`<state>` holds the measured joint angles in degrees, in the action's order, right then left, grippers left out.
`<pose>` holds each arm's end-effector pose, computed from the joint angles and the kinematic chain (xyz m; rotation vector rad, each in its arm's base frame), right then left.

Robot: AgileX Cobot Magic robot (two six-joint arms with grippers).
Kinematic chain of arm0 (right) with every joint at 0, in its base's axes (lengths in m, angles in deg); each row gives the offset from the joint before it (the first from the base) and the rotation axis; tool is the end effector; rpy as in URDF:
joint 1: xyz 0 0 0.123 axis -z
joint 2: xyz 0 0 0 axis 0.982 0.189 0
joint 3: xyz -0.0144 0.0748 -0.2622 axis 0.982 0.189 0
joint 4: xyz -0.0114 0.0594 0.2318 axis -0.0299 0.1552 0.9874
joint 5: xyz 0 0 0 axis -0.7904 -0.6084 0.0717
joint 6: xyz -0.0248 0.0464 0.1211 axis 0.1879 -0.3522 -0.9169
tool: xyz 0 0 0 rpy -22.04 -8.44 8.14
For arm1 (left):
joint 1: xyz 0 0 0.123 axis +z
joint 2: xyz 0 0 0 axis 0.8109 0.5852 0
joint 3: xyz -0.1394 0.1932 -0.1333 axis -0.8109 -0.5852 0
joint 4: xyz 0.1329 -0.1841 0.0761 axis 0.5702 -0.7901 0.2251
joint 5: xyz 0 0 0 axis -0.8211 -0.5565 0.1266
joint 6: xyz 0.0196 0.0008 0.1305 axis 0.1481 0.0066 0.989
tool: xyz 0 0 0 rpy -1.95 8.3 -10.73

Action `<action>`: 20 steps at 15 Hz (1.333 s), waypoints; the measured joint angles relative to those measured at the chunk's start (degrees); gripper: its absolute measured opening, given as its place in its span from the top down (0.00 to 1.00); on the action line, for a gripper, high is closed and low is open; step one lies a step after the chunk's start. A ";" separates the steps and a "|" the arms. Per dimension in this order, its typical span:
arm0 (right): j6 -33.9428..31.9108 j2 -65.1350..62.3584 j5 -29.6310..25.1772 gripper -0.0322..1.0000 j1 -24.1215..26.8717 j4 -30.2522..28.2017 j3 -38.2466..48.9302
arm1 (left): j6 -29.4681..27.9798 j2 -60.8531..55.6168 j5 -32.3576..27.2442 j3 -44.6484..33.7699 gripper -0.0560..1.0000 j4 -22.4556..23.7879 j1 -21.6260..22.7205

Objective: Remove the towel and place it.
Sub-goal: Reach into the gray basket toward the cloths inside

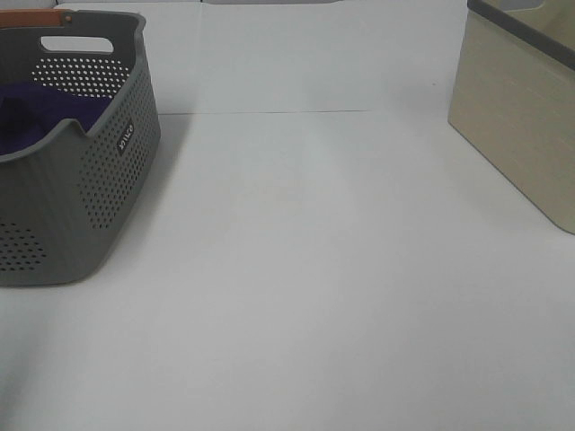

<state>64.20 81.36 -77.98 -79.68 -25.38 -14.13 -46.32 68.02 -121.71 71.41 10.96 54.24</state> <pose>0.0327 0.0036 0.2363 -0.1250 2.1089 -0.0240 0.1201 0.0063 0.3119 0.0005 2.1438 0.0657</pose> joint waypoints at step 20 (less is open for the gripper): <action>-0.34 0.00 0.00 0.29 0.00 0.00 0.00 | -8.42 73.11 -18.74 58.27 0.23 1.43 0.00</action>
<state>63.85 81.36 -77.98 -79.68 -25.38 -14.13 -54.74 141.13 -140.44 129.68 12.40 54.24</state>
